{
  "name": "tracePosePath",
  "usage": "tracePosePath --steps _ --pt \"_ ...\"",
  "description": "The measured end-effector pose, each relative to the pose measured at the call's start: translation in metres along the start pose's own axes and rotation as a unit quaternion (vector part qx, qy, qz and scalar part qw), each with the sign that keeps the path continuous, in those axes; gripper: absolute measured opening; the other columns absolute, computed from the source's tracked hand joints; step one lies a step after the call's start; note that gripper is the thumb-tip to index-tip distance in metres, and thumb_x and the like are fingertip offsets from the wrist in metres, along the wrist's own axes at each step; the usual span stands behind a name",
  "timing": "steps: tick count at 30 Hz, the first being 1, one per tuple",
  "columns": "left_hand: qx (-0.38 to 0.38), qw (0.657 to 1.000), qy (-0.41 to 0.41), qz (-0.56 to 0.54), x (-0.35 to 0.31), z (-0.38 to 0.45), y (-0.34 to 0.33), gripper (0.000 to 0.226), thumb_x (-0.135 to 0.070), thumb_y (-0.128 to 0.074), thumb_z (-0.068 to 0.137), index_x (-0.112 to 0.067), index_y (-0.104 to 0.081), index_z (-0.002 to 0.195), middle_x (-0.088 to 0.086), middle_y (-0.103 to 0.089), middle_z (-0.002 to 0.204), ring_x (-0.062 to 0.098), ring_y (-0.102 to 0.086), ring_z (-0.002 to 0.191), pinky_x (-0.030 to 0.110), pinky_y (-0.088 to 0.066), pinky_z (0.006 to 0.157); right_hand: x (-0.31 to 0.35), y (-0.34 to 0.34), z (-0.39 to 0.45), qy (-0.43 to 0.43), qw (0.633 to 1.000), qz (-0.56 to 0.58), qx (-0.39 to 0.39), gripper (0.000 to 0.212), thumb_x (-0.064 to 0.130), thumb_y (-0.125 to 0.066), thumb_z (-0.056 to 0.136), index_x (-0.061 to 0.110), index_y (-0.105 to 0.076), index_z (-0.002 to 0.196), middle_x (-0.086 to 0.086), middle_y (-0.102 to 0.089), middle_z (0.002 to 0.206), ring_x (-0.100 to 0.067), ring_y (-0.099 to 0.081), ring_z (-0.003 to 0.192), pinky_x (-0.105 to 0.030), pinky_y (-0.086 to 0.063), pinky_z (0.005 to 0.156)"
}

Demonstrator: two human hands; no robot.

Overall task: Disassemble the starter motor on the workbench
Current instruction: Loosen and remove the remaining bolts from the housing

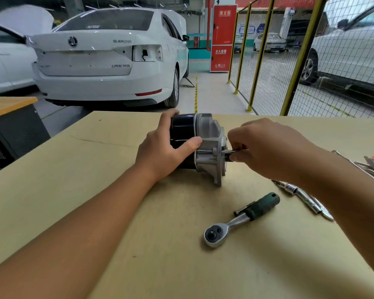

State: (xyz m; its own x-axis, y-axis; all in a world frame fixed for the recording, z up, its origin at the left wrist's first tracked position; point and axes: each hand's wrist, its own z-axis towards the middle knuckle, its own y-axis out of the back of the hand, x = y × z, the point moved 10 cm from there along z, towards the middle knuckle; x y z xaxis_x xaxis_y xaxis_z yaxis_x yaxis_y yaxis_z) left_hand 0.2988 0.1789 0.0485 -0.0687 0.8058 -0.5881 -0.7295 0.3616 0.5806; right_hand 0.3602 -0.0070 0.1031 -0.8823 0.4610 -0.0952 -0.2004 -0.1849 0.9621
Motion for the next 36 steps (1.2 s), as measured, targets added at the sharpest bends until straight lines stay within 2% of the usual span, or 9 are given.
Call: tracePosePath --steps 2,4,6,9,14,18,23,31,36 --pt "-0.013 1.000 -0.006 0.013 -0.003 0.001 0.001 0.084 -0.082 -0.056 0.073 -0.043 -0.033 0.144 -0.006 -0.061 0.128 0.019 -0.062 0.109 0.041 -0.053 0.088 0.000 0.001 0.001 0.010 0.999 0.038 -0.002 0.017 0.036 -0.059 0.098 0.022 -0.064 0.089 0.003 -0.054 0.085 -0.019 -0.055 0.076 -0.043 -0.053 0.069" --pt "-0.027 0.999 -0.025 0.007 -0.009 0.001 0.004 0.086 -0.077 -0.061 0.073 -0.041 -0.035 0.146 -0.004 -0.034 0.158 0.018 -0.045 0.136 0.038 -0.046 0.100 -0.003 -0.001 0.003 0.009 0.999 0.036 0.008 0.022 0.029 -0.053 0.102 0.017 -0.071 0.097 -0.001 -0.054 0.091 -0.019 -0.054 0.082 -0.041 -0.051 0.077" --pt "-0.025 0.998 -0.063 0.007 -0.018 0.001 0.004 0.086 -0.073 -0.067 0.072 -0.041 -0.039 0.146 -0.005 -0.020 0.165 0.017 -0.035 0.145 0.037 -0.043 0.105 -0.005 -0.003 0.004 0.003 1.000 0.023 0.012 0.024 0.025 -0.051 0.102 0.013 -0.073 0.099 -0.002 -0.056 0.094 -0.020 -0.056 0.085 -0.040 -0.052 0.081" --pt "0.006 0.996 -0.093 0.004 -0.026 -0.001 0.000 0.086 -0.072 -0.071 0.070 -0.042 -0.041 0.146 -0.005 -0.028 0.160 0.012 -0.038 0.141 0.039 -0.043 0.110 0.001 0.002 0.003 0.003 1.000 0.000 -0.004 0.021 0.029 -0.057 0.100 0.014 -0.072 0.096 0.000 -0.057 0.093 -0.022 -0.060 0.081 -0.043 -0.056 0.074" --pt "0.012 0.993 -0.120 -0.006 -0.028 -0.001 0.002 0.091 -0.070 -0.075 0.069 -0.035 -0.044 0.147 -0.011 -0.042 0.145 0.000 -0.046 0.127 0.024 -0.044 0.104 0.001 0.008 -0.001 -0.014 0.998 -0.044 -0.031 0.019 0.039 -0.067 0.093 0.026 -0.055 0.087 0.004 -0.053 0.081 -0.022 -0.057 0.071 -0.036 -0.051 0.056" --pt "0.006 0.994 -0.112 -0.007 -0.028 0.000 0.001 0.086 -0.071 -0.072 0.073 -0.035 -0.045 0.147 -0.010 -0.046 0.140 0.000 -0.048 0.121 0.011 -0.036 0.098 -0.003 0.000 -0.002 -0.010 0.999 0.035 0.004 0.018 0.034 -0.062 0.098 0.021 -0.063 0.086 0.003 -0.058 0.076 -0.019 -0.057 0.070 -0.044 -0.056 0.067" --pt "0.002 0.994 -0.114 -0.008 -0.029 -0.001 0.002 0.087 -0.070 -0.073 0.070 -0.035 -0.046 0.145 -0.010 -0.048 0.136 0.001 -0.048 0.119 0.008 -0.035 0.095 -0.007 -0.007 -0.001 -0.016 0.999 0.024 0.025 0.022 0.026 -0.055 0.102 0.012 -0.070 0.094 -0.003 -0.060 0.087 -0.023 -0.058 0.082 -0.044 -0.054 0.080" --pt "-0.008 0.994 -0.102 -0.023 -0.023 0.000 -0.001 0.073 -0.069 -0.066 0.079 -0.043 -0.044 0.144 -0.016 -0.046 0.135 -0.001 -0.049 0.122 0.031 -0.049 0.097 -0.001 0.007 -0.005 -0.013 0.998 -0.054 -0.031 0.014 0.039 -0.066 0.094 0.026 -0.062 0.089 0.004 -0.055 0.078 -0.022 -0.059 0.070 -0.035 -0.053 0.058" --pt "-0.012 0.994 -0.104 -0.024 -0.025 0.001 0.001 0.074 -0.067 -0.069 0.078 -0.040 -0.047 0.143 -0.013 -0.049 0.131 0.004 -0.052 0.120 0.037 -0.053 0.097 -0.005 -0.004 -0.003 -0.007 0.999 0.013 0.033 0.022 0.028 -0.051 0.101 0.021 -0.069 0.093 0.002 -0.059 0.084 -0.019 -0.059 0.077 -0.044 -0.056 0.073"
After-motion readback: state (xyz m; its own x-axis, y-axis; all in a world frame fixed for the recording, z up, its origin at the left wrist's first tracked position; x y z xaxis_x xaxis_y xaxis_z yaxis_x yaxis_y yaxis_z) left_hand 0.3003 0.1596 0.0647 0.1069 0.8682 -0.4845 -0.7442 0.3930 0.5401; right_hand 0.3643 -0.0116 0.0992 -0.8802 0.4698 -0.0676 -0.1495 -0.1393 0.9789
